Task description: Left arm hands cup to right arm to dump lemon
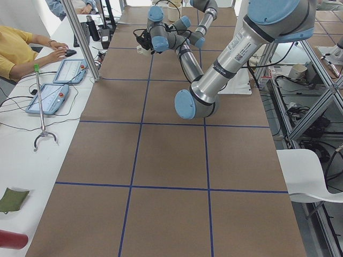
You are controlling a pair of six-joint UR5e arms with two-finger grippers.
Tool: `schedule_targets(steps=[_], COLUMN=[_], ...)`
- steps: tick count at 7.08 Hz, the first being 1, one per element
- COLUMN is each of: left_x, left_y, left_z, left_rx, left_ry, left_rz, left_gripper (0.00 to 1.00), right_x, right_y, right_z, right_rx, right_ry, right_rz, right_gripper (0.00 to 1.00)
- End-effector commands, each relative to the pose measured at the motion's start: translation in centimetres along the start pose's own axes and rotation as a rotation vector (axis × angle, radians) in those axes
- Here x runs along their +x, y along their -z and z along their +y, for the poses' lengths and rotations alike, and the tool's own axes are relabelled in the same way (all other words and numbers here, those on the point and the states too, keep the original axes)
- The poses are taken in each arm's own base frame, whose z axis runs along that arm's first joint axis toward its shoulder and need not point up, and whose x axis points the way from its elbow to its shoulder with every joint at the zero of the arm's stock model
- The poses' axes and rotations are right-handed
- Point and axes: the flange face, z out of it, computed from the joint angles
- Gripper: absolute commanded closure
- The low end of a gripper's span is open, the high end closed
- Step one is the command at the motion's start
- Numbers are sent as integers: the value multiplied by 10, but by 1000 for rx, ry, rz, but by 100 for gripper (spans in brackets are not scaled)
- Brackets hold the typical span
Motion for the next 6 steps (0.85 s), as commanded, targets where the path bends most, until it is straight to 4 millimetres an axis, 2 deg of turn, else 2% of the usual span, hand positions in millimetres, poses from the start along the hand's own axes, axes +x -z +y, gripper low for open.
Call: schedule_targets(steps=[1, 6], left_x=[0, -1], left_y=[2, 5], left_z=[2, 9], left_rx=[-4, -16], left_ry=[-3, -12], left_rz=[2, 6], left_gripper=[100, 100], right_x=[0, -3], right_y=[0, 1], right_z=[1, 2], right_rx=[-1, -3], right_ry=[0, 1], right_rz=[3, 0], right_gripper=[6, 6])
